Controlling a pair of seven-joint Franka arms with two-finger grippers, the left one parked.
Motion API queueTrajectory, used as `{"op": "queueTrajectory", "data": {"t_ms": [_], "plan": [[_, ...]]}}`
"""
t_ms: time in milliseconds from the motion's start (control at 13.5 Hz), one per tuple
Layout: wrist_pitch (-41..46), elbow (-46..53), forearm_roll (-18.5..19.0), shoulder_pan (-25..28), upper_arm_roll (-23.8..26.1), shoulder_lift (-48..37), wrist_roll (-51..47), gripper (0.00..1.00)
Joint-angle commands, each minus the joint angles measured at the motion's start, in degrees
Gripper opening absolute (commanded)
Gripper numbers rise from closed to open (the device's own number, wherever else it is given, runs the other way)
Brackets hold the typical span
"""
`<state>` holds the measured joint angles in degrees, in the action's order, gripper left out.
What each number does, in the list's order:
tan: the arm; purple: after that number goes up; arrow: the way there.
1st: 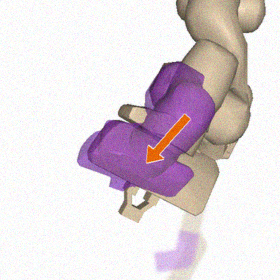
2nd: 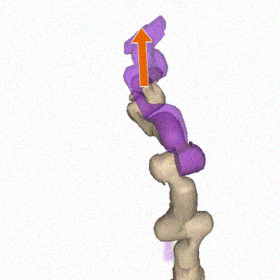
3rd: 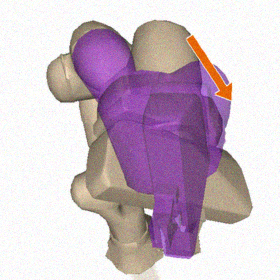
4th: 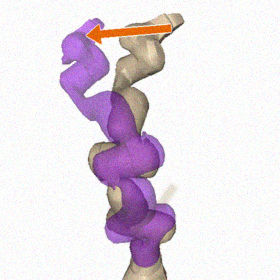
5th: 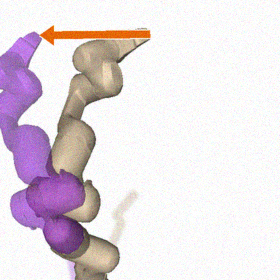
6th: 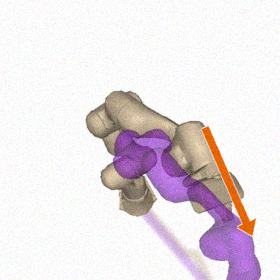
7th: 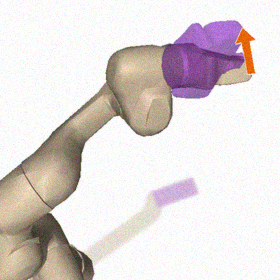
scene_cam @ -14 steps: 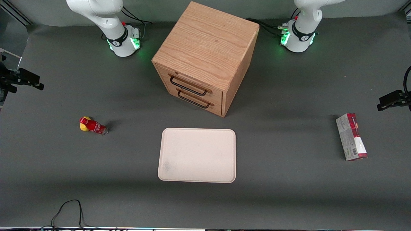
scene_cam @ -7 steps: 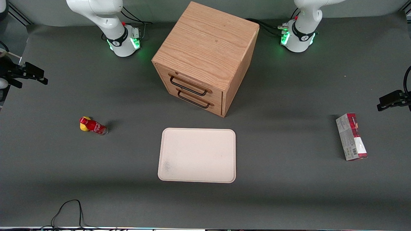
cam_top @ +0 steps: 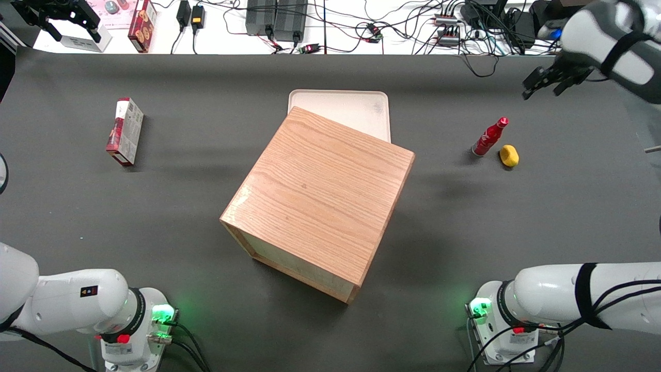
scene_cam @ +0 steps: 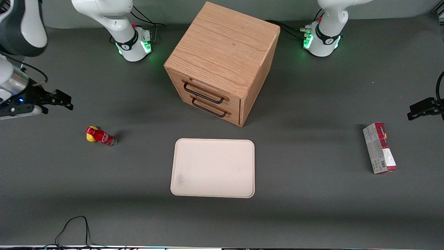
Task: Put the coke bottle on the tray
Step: 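Lower the open right gripper over the red Coca-Cola bottle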
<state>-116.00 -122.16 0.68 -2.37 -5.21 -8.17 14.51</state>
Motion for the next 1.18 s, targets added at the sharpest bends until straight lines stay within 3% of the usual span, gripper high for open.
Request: {"op": "queueTrajectory", "data": {"t_ms": [0,664,1107], "plan": [[-6.5,-4.49,-0.24,0.7,-0.15,1.83,0.52,1.0],[-20.13,-9.76,-0.94,0.7,-0.33,10.28,0.43,1.0],[-22.95,-9.68,-0.94,0.78,-0.24,13.09,0.43,1.0]]}}
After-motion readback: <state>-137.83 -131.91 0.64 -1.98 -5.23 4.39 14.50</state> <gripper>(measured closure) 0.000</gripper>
